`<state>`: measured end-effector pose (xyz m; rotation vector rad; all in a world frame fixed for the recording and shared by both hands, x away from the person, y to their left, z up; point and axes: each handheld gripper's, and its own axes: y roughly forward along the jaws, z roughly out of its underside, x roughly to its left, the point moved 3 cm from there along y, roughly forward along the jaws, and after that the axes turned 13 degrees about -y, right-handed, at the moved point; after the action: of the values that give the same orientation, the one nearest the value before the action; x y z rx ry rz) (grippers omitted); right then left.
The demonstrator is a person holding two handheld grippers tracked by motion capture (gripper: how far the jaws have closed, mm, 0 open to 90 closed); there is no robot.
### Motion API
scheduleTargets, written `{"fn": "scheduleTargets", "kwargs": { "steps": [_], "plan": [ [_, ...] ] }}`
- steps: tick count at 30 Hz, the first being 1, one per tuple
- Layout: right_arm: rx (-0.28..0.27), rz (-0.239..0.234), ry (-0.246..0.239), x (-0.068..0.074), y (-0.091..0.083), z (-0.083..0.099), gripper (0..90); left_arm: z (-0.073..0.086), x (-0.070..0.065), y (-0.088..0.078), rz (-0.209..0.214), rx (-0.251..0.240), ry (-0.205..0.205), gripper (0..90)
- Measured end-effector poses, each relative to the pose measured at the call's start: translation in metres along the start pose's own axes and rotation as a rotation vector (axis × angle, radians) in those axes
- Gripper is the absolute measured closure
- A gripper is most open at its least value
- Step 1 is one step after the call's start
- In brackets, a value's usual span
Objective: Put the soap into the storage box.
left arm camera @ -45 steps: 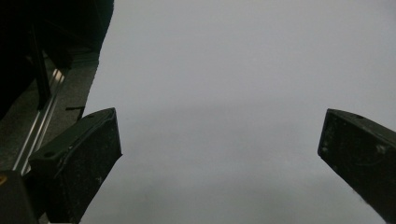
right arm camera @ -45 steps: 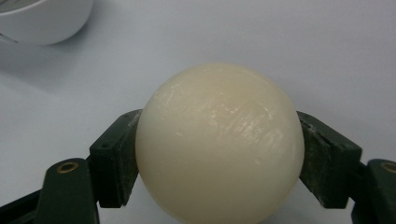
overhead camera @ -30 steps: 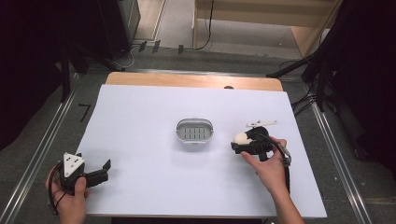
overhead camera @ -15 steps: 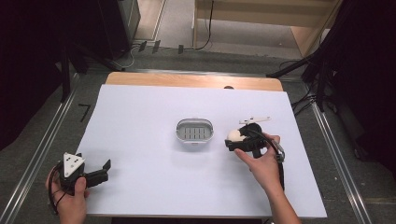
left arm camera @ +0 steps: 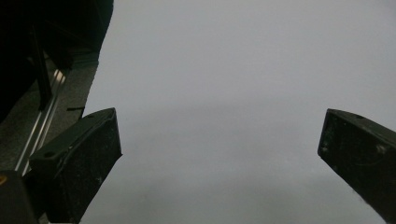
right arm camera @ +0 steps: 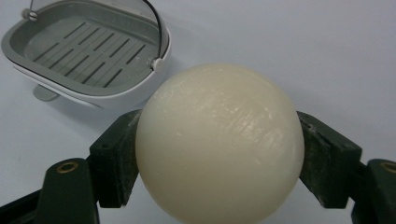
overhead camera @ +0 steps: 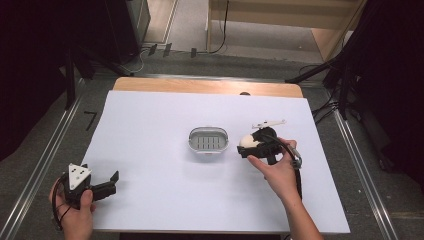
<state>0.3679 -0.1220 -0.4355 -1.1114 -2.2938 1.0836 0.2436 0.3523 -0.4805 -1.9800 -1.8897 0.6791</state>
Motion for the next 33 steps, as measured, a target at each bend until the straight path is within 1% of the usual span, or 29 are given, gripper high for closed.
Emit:
{"fn": "scheduleTargets", "kwargs": {
  "steps": [3, 5, 8, 9, 15, 20, 23, 32, 33],
  "plan": [
    [-0.008, -0.004, -0.008, 0.001, -0.002, -0.005, 24.4, 0.0, 0.0, 0.0, -0.002, 0.003, 0.003, 0.0],
    [-0.008, -0.009, -0.009, 0.003, -0.002, -0.009, 24.4, 0.0, 0.0, 0.0, -0.001, 0.002, 0.002, 0.0],
    [-0.005, -0.008, -0.024, 0.005, -0.001, -0.012, 24.4, 0.0, 0.0, 0.0, 0.002, 0.0, -0.001, 0.0],
    [-0.003, -0.007, -0.02, 0.006, -0.001, -0.013, 24.4, 0.0, 0.0, 0.0, 0.003, 0.0, -0.001, 0.0],
    [0.002, -0.019, -0.032, 0.012, 0.004, -0.02, 24.4, 0.0, 0.0, 0.0, 0.004, -0.001, -0.003, 0.0],
    [-0.004, -0.028, -0.041, 0.017, 0.006, -0.025, 24.4, 0.0, 0.0, 0.0, 0.004, -0.001, -0.003, 0.0],
    [-0.002, -0.027, -0.04, 0.02, 0.007, -0.029, 24.4, 0.0, 0.001, 0.0, 0.006, -0.004, -0.005, 0.0],
    [-0.002, -0.034, -0.062, 0.028, 0.01, -0.043, 24.4, 0.0, 0.001, 0.0, 0.01, -0.003, -0.006, 0.0],
    [0.002, -0.033, -0.057, 0.029, 0.01, -0.044, 24.4, 0.0, 0.001, 0.0, 0.01, -0.003, -0.006, 0.0]
  ]
}}
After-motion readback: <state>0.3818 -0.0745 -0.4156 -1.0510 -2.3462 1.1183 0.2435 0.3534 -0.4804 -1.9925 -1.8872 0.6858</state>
